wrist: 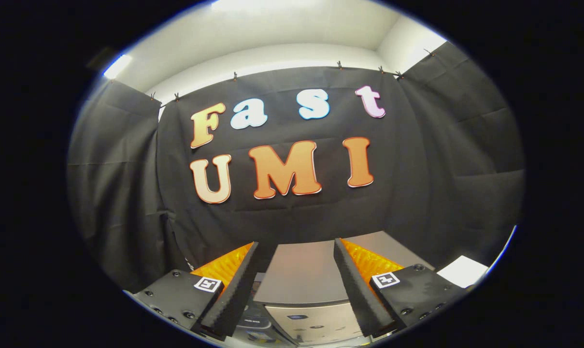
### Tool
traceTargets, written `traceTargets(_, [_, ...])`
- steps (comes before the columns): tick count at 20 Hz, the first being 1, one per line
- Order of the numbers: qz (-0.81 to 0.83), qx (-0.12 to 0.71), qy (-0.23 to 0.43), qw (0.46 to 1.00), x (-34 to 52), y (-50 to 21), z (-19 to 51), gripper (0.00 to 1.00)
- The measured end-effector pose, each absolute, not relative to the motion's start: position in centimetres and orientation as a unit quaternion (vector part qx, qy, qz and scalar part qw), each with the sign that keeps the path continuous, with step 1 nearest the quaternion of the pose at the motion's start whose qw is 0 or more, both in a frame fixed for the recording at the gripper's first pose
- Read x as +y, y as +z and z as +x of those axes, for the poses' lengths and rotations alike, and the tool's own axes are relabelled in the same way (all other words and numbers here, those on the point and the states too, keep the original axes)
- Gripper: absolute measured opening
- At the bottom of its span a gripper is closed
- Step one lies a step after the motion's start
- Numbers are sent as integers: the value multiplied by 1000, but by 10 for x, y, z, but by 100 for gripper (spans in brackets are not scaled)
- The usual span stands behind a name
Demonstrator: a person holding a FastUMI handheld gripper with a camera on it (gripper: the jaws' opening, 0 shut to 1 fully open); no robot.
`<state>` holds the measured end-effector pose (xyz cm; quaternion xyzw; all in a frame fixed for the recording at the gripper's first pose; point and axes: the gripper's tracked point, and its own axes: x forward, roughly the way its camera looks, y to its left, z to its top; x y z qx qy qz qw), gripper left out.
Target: Put the clothes into the washing machine and then close the washing machine lid.
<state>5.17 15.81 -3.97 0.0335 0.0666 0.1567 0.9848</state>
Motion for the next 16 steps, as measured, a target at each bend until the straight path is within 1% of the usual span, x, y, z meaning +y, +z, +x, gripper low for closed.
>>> traceTargets(8, [-9, 40, 132, 990, 76, -15, 18, 97])
traceTargets(16, [7, 29, 146, 989, 60, -21, -11, 97])
